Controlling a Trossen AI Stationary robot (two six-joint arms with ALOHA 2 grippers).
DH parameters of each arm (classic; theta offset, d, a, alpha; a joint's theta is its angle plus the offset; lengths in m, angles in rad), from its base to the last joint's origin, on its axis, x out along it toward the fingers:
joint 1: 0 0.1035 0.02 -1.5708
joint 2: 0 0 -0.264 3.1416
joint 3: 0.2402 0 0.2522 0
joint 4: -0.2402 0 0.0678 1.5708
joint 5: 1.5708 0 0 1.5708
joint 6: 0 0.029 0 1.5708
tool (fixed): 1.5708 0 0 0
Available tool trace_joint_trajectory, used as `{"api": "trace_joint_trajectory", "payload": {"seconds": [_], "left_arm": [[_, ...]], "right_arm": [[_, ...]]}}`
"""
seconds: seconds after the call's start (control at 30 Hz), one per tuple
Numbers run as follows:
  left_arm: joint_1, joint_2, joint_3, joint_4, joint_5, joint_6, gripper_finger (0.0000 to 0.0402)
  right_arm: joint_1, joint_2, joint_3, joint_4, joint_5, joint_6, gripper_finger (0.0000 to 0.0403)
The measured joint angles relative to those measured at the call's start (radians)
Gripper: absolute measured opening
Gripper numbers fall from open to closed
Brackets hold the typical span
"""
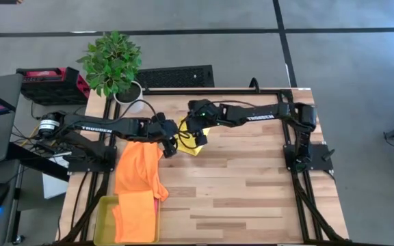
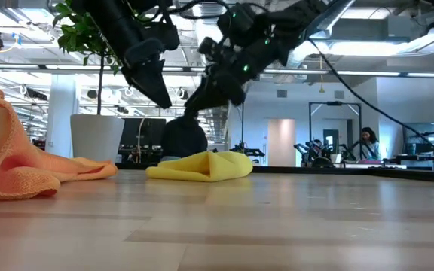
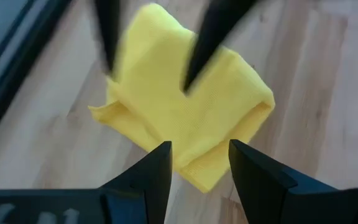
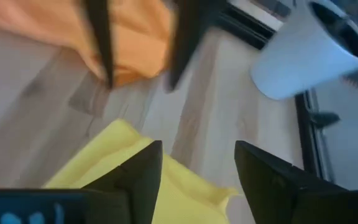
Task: Fold microfiber towels
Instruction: Put the folded yellow microfiber towel into the yellow bin
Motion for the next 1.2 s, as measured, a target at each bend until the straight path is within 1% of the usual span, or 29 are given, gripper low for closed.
{"api": "trace_joint_trajectory", "payload": {"seconds": [0.07,0.17,0.27,0.33,0.37,0.47,0.53,0.6,0.67,0.73,0.8,1.07,1.2], "left_arm": [[0.000,0.012,-0.007,0.004,0.040,0.029,0.0153],[-0.001,0.025,-0.042,0.036,0.093,0.090,0.0153],[-0.005,0.034,-0.079,0.077,0.102,0.164,0.0153],[-0.007,0.062,-0.092,0.159,0.106,0.221,0.0153],[-0.007,0.070,-0.101,0.169,0.108,0.248,0.0153],[-0.006,0.134,-0.109,0.222,0.137,0.322,0.0153],[-0.007,0.170,-0.106,0.219,0.151,0.347,0.0153],[-0.008,0.220,-0.087,0.250,0.148,0.367,0.0153],[-0.008,0.240,-0.088,0.254,0.116,0.382,0.0153],[-0.008,0.260,-0.087,0.307,0.080,0.390,0.0153],[-0.004,0.260,-0.088,0.313,0.071,0.401,0.0153],[0.027,0.259,-0.097,0.332,0.142,0.454,0.0153],[0.047,0.259,-0.109,0.353,0.150,0.456,0.0153]], "right_arm": [[-0.005,-0.041,0.000,-0.070,0.001,0.048,0.0228],[-0.009,-0.101,0.000,-0.166,-0.001,0.073,0.0228],[-0.008,-0.170,0.001,-0.257,-0.006,0.113,0.0226],[-0.008,-0.215,0.000,-0.333,-0.008,0.124,0.0226],[-0.007,-0.231,-0.001,-0.355,-0.008,0.126,0.0226],[-0.005,-0.282,-0.001,-0.406,-0.008,0.153,0.0226],[-0.005,-0.307,0.002,-0.398,-0.009,0.172,0.0226],[-0.006,-0.336,-0.001,-0.427,-0.008,0.186,0.0225],[-0.005,-0.349,0.001,-0.411,-0.008,0.187,0.0225],[-0.006,-0.366,-0.001,-0.437,-0.008,0.195,0.0225],[-0.007,-0.373,0.000,-0.426,-0.008,0.203,0.0225],[-0.006,-0.359,-0.001,-0.439,-0.008,0.228,0.0225],[-0.006,-0.352,-0.002,-0.455,-0.008,0.230,0.0225]]}}
